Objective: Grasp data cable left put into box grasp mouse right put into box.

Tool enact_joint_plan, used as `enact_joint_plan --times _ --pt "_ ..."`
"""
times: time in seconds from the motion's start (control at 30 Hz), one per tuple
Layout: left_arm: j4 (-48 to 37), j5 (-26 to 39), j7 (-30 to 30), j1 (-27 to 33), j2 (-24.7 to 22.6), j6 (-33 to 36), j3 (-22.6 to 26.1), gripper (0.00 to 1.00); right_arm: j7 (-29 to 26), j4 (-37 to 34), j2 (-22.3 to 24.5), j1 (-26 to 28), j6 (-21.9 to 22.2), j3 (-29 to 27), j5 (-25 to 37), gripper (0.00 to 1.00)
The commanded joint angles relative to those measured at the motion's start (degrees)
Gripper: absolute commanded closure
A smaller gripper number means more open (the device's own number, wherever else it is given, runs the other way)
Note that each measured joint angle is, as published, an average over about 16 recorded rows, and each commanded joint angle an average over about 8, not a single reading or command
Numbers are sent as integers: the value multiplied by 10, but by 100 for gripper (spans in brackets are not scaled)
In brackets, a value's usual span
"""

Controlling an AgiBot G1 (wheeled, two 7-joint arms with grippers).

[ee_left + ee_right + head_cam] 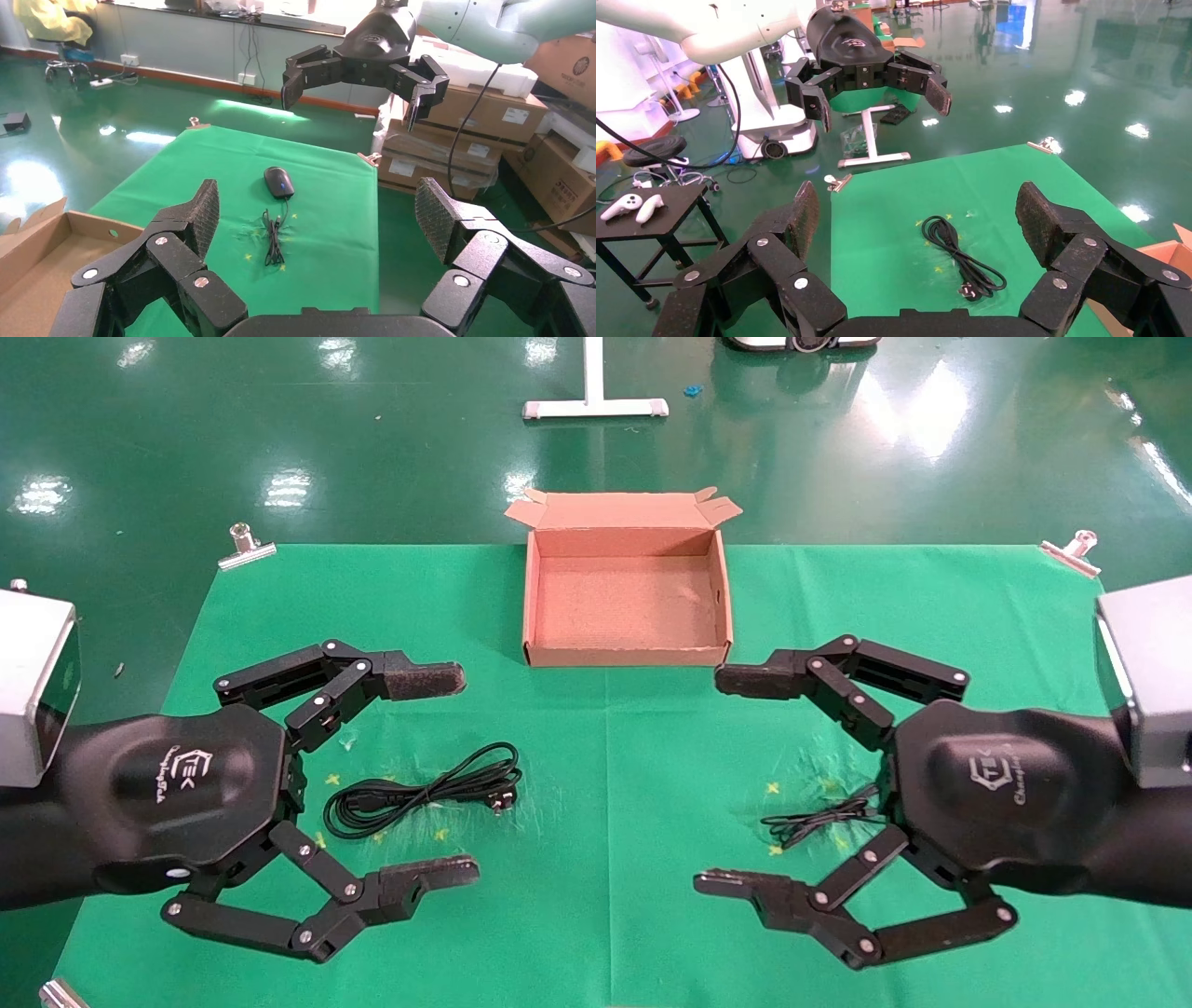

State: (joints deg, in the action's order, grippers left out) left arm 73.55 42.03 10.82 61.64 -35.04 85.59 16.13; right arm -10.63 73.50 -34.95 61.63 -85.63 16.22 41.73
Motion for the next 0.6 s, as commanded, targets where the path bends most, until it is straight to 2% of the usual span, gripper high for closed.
enact_joint_plan --times 0.03,0.6 --pt "0 0 0 0 0 0 0 0 0 0 0 0 0 0 0 0" --pt "0 0 0 0 0 0 0 0 0 0 0 0 0 0 0 0"
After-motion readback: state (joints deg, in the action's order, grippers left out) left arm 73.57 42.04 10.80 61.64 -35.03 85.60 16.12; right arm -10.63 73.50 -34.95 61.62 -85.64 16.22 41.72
